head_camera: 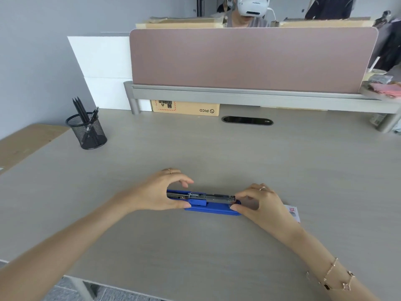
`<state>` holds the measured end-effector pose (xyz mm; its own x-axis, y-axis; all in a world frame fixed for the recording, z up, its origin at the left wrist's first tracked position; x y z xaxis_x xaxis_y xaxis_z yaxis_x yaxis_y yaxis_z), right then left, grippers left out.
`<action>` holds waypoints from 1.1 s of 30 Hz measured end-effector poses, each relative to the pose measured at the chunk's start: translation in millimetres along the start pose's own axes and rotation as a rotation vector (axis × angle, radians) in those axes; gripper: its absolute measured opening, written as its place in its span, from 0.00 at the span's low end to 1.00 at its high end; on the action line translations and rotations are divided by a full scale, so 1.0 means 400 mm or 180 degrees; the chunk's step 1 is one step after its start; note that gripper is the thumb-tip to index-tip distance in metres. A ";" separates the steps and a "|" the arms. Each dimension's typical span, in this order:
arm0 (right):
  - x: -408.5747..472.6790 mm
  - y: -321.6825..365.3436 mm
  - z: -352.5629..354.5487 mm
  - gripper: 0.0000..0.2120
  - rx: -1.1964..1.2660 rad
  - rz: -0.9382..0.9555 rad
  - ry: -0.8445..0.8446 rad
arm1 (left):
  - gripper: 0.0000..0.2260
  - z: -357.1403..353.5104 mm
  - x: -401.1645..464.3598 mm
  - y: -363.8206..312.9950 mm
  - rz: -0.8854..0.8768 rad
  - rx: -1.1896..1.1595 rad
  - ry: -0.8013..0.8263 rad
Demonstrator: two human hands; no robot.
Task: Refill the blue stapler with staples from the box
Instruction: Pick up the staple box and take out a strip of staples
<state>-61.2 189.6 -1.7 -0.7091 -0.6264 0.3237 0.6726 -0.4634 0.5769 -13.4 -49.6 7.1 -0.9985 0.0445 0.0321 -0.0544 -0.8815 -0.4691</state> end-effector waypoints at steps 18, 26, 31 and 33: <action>-0.160 -0.131 0.186 0.16 -0.0190 -0.0429 -0.0194 | 0.25 -0.165 0.127 -0.324 -0.0532 0.0417 0.0195; -0.187 -0.147 0.197 0.17 -0.0316 -0.0513 -0.0192 | 0.18 -0.214 0.148 -0.373 -0.0715 0.0484 0.0265; -0.184 -0.145 0.191 0.16 -0.0155 -0.0473 -0.0153 | 0.18 -0.218 0.151 -0.373 -0.0735 0.0419 0.0283; -0.182 -0.144 0.186 0.15 -0.0137 -0.0470 -0.0117 | 0.19 -0.218 0.151 -0.372 -0.0726 0.0414 0.0282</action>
<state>-64.2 308.5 -2.9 -0.8077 -0.5264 0.2654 0.5684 -0.5757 0.5878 -66.2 125.2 1.6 -0.9576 0.2848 0.0439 -0.2823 -0.8966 -0.3411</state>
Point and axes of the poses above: each hand's wrist, its own x-axis towards the middle knuckle, its own z-axis out of the back of the hand, y = z × x, the point moved 6 cm from there along x, towards the middle knuckle, and after that the axes turned 11 degrees about z, right-handed, at the moved point
